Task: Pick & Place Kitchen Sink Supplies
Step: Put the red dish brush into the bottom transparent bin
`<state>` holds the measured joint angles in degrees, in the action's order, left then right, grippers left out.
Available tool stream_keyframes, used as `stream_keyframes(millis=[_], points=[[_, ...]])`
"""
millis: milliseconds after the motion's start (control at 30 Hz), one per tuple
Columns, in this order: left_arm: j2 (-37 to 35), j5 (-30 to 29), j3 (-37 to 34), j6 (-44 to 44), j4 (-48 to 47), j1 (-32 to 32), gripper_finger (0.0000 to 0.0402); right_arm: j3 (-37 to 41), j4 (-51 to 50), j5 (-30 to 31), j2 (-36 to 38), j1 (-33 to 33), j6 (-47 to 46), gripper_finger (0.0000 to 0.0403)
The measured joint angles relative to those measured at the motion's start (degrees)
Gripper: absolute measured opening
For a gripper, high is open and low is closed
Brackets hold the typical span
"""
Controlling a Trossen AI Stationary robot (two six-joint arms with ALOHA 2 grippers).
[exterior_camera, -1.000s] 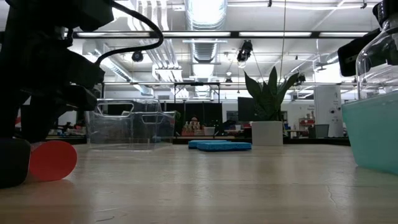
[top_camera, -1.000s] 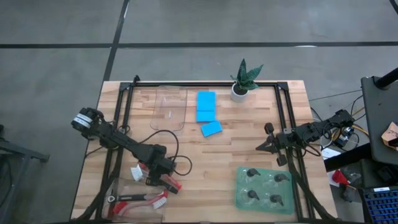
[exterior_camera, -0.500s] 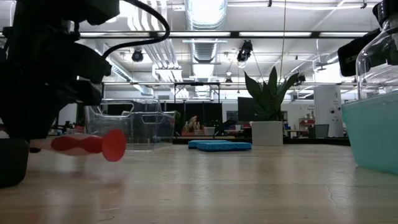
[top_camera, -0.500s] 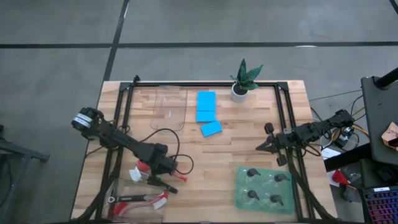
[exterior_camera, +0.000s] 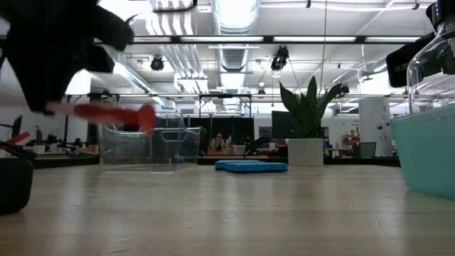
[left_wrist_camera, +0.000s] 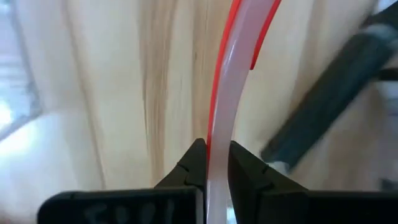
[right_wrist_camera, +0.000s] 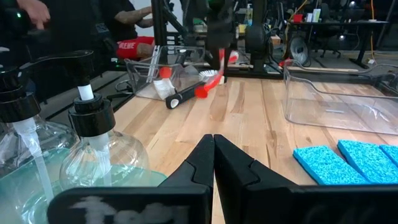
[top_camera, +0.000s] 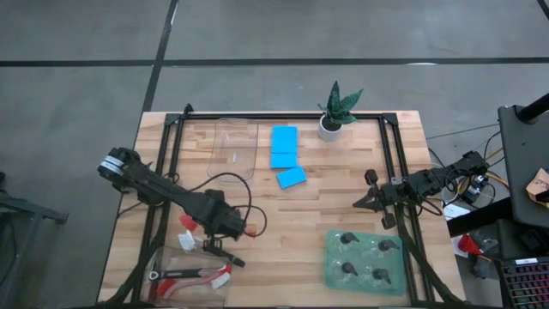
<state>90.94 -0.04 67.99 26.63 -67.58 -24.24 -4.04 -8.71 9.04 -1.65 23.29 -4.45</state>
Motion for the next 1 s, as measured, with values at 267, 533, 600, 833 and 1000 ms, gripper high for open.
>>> stream_keyframes(millis=[267, 533, 600, 833, 1000], points=[[-4.77, 1.17, 9.15, 18.01, -2.93, -5.59, 0.0033, 0.0, 0.0, 0.0, 0.02, -0.01, 0.0, 0.0008], [-6.78, -0.33, 13.98, 39.46, -2.77, -19.8, 0.0034, 0.0, 0.0, 0.0, 0.01, 0.0, 0.0, 0.0008], [-6.78, -3.61, 13.94, 43.41, -2.76, -24.48, 0.0034, 0.0, 0.0, 0.0, 0.01, -0.01, 0.0, 0.0008], [-6.18, -14.52, 11.47, 58.11, -2.37, -35.94, 0.0034, 0.0, 0.0, 0.0, 0.02, 0.0, 0.0, 0.0008], [-4.94, -14.11, 8.75, 60.56, 0.84, -37.86, 0.0034, 0.0, 0.0, 0.0, 0.02, -0.01, 0.0, 0.0008]])
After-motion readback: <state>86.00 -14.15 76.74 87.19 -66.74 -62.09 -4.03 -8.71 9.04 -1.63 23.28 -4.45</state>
